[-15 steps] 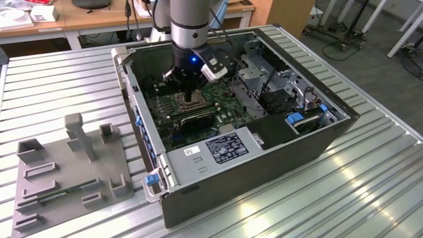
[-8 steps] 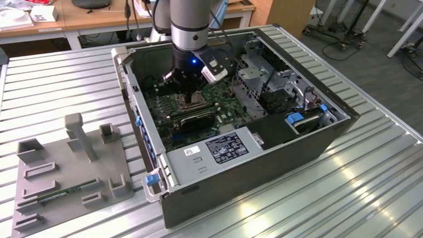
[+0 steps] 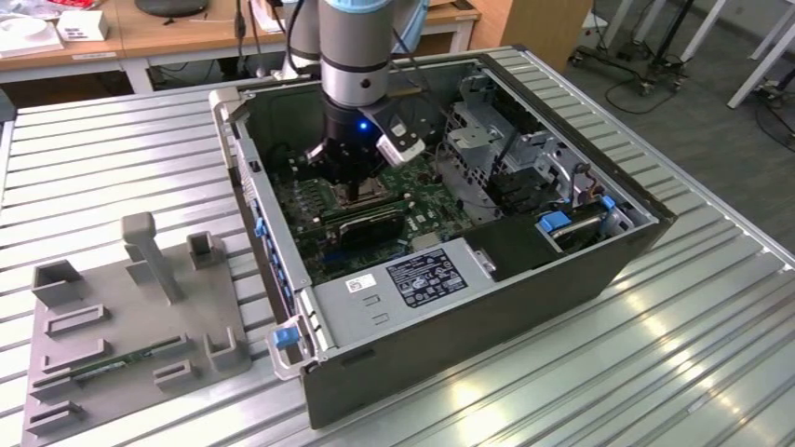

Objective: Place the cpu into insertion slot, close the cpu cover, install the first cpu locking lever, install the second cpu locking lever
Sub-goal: 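Install the second cpu locking lever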

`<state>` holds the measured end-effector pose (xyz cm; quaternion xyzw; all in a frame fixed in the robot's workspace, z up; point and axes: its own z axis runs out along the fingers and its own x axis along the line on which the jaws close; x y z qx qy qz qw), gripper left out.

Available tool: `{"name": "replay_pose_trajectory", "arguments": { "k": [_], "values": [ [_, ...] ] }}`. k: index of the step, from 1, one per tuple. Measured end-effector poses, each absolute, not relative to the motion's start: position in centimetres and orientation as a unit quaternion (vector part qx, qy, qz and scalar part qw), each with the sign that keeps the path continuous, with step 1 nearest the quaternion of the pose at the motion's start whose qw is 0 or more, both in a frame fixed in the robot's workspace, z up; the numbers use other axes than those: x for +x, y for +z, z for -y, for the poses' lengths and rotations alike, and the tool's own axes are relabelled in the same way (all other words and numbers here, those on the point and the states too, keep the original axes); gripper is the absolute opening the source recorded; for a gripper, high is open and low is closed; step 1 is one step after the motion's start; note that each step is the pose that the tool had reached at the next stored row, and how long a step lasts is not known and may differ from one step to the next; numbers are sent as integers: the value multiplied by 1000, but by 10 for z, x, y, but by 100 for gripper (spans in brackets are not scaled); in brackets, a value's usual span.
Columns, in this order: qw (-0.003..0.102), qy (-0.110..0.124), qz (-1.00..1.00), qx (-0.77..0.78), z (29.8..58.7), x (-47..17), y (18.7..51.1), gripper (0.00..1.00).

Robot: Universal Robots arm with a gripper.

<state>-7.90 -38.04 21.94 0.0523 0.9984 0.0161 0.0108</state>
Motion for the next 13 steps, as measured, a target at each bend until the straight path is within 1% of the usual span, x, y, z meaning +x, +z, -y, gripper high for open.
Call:
{"name": "replay_pose_trajectory", "arguments": {
  "k": [13],
  "values": [
    [11,16,-999,41,379,-89,206,10]
  ]
}}
